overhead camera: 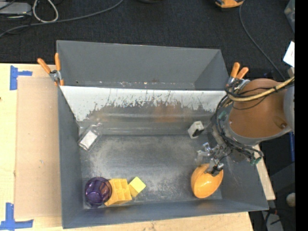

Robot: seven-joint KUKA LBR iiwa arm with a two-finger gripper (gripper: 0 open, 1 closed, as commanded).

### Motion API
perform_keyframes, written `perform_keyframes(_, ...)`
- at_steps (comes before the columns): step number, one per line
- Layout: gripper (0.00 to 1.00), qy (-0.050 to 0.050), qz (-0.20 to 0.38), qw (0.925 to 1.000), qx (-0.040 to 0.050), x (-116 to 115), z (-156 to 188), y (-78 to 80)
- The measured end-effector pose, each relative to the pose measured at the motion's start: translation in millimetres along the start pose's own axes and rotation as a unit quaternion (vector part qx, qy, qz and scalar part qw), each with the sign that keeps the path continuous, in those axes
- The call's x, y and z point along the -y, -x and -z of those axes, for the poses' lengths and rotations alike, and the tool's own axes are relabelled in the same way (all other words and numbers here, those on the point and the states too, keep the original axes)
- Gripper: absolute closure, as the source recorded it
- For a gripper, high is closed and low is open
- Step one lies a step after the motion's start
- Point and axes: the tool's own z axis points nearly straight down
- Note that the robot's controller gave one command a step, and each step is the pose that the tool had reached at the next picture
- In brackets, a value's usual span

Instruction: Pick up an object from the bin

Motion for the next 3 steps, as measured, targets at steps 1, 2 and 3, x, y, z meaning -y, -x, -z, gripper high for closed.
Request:
perform_keyframes(1,1.0,0.003,0.041,0.9992,-0.0028,1.4,90.1,-26.6)
perform_keyframes(2,1.0,-0.001,0.11,0.994,0.0013,32.3,30.6,-13.9)
perform_keyframes(3,1.0,0.001,0.223,0.9749,-0.0005,-36.4,61.6,-27.8)
